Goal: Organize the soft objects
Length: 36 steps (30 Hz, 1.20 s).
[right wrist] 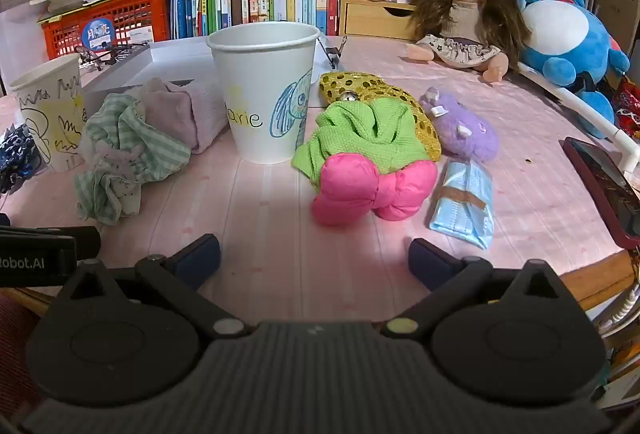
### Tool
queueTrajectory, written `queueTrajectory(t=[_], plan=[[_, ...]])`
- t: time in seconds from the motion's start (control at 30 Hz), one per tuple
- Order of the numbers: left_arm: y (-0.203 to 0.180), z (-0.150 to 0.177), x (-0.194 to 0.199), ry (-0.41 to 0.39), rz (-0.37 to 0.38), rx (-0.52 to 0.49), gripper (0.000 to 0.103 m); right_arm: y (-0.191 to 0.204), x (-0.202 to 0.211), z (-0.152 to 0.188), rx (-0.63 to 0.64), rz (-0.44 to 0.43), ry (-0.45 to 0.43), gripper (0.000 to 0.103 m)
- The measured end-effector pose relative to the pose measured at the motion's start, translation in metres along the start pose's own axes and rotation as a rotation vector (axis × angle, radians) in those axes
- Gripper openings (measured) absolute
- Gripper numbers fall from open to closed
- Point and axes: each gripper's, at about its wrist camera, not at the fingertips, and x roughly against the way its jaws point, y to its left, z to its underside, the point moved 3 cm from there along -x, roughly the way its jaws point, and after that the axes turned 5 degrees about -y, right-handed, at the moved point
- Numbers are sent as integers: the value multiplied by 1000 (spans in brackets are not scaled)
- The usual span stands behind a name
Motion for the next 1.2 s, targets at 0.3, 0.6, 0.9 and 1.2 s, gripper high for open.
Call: queueTrajectory(t=[0.3,0.6,0.9,1.2], plan=[[2,2,-2,11,2,-3,103,0,0,0,-2,0,4,103],[1,1,-1,16,0,-3,103,0,-1,0,-2,0,5,103],[1,0,-1,17,-1,-3,103,0,-1,0,-2,0,6,103],[1,0,0,17,-1,-4,103,0,-1,0,-2,0,6,103]])
